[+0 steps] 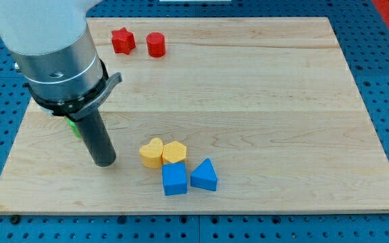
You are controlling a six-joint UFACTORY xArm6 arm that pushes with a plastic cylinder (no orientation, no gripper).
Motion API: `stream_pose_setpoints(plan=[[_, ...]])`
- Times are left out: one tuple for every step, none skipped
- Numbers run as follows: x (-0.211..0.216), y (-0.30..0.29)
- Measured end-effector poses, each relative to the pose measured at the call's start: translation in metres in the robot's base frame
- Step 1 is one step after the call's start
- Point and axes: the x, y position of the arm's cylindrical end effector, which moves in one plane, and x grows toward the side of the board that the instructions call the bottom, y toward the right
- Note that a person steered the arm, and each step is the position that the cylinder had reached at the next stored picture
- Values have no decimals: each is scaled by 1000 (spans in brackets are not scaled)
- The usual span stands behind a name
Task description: Slide the yellow heart along with the yellow hexagon closer to the blue triangle
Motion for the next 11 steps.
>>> stream_pose_setpoints(plan=[[0, 28], [0, 40], [0, 49], [0, 63], [0, 63], [0, 56], [0, 55], [0, 55], [2, 55], [7, 55], [14, 55]])
